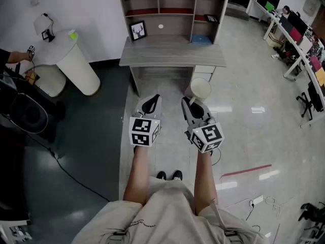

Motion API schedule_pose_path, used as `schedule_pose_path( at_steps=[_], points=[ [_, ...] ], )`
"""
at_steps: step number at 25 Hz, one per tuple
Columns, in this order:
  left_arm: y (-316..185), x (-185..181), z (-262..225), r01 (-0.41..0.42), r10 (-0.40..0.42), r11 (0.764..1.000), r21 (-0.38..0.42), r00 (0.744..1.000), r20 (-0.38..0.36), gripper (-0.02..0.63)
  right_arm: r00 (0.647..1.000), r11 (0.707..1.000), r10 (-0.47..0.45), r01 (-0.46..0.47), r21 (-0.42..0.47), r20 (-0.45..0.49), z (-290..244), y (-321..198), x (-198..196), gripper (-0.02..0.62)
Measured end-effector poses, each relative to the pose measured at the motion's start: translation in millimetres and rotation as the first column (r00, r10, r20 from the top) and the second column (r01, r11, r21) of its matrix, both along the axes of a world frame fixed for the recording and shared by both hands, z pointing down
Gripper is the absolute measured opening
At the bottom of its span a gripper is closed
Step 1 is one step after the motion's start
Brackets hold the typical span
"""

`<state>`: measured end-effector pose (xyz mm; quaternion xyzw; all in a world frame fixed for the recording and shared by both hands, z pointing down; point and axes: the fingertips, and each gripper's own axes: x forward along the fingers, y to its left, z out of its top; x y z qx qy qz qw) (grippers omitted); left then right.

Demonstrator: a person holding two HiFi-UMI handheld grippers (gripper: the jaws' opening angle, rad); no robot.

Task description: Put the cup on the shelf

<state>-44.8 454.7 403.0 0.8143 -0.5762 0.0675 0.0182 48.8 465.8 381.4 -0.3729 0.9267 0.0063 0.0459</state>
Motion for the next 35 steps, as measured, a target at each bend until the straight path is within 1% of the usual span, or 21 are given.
schedule_pose_path(
  at_steps=[4, 8, 12, 16, 21, 27, 31, 35],
  points=[
    [-1, 14, -6, -0.020, 0.019, 1.000, 0.012, 1.000, 0.011, 0.011, 1.000, 1.000, -0.003, 0.003, -0.001, 0.012, -3, -2, 9, 0.017],
    [-3, 27, -3, -0.018, 0.017, 1.000, 0.010, 1.000, 0.012, 0.011, 1.000, 1.000, -0.006, 0.006, -0.001, 0.009, 0, -5, 20, 0.017],
    [-7, 41, 4, -0.020, 0.020, 1.000, -0.003, 1.000, 0.019, 0.011, 1.000, 1.000, -0.024, 0.024, -0.017, 0.013, 7, -9, 32, 0.017],
    [-10, 50, 11, -0.005, 0.006, 1.000, -0.020, 1.000, 0.022, 0.011, 0.999, 0.999, -0.044, 0.044, -0.033, -0.006, 14, -14, 41, 0.017],
    [-19, 57, 25, -0.015, 0.017, 0.999, -0.048, 0.999, 0.036, 0.011, 0.999, 0.998, -0.041, 0.041, -0.052, -0.012, 24, -30, 50, 0.017],
    [-54, 56, 34, -0.011, 0.013, 0.998, -0.056, 0.999, 0.032, 0.011, 0.999, 0.997, -0.038, 0.039, -0.067, 0.014, 36, -60, 56, 0.017],
    [-84, 60, 41, -0.050, 0.053, 0.997, -0.066, 0.998, 0.034, 0.011, 1.000, 0.997, -0.026, 0.027, -0.075, 0.015, 42, -89, 56, 0.017],
    [-130, 60, 37, -0.076, 0.077, 0.996, -0.056, 0.997, 0.027, 0.011, 1.000, 0.997, 0.001, 0.000, -0.074, 0.010, 40, -128, 53, 0.017]
  ],
)
